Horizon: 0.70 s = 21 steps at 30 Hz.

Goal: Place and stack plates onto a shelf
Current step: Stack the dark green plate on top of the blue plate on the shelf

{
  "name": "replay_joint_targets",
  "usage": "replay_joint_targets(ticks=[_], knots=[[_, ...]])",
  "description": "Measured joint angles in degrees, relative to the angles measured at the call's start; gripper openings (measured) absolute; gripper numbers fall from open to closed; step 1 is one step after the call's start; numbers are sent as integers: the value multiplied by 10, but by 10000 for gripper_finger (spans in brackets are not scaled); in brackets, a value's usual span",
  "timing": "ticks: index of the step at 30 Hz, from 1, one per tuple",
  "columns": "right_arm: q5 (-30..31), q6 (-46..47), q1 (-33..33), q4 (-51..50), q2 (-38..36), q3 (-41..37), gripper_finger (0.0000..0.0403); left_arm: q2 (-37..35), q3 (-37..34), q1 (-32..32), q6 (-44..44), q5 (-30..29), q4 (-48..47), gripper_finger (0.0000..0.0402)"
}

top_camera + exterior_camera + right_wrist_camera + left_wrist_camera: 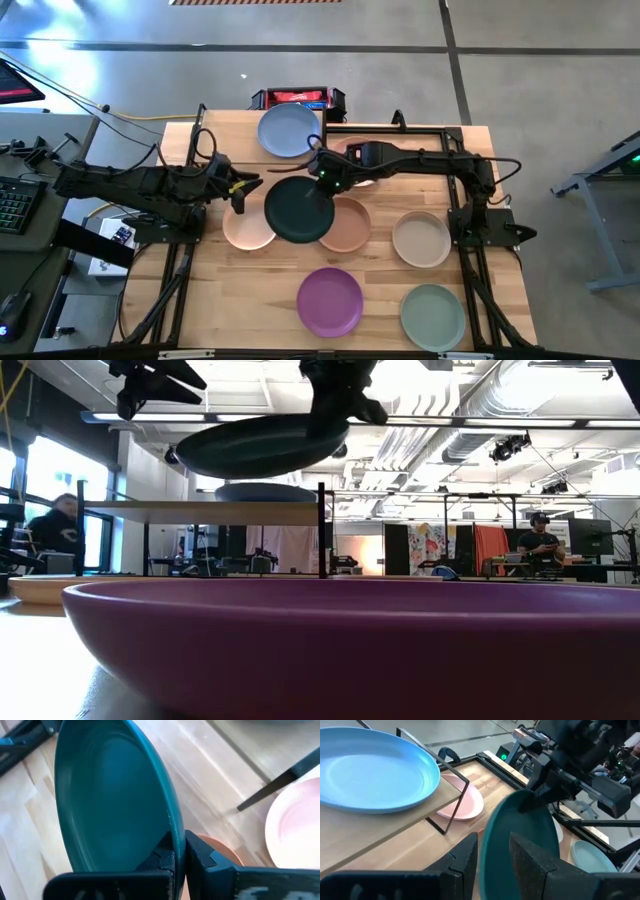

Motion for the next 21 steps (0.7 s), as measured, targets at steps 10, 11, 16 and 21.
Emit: replay_joint_targets(ticks=[10,11,16,21], knots=[[-27,-5,-33,1,0,0,0,0,0,0,6,0,0,104],[-33,-8,-39,1,0,0,0,0,0,0,6,0,0,104],[-48,-30,-63,1,0,0,0,0,0,0,6,0,0,104],[-69,-61,-85,1,0,0,0,0,0,0,6,-14,0,104]])
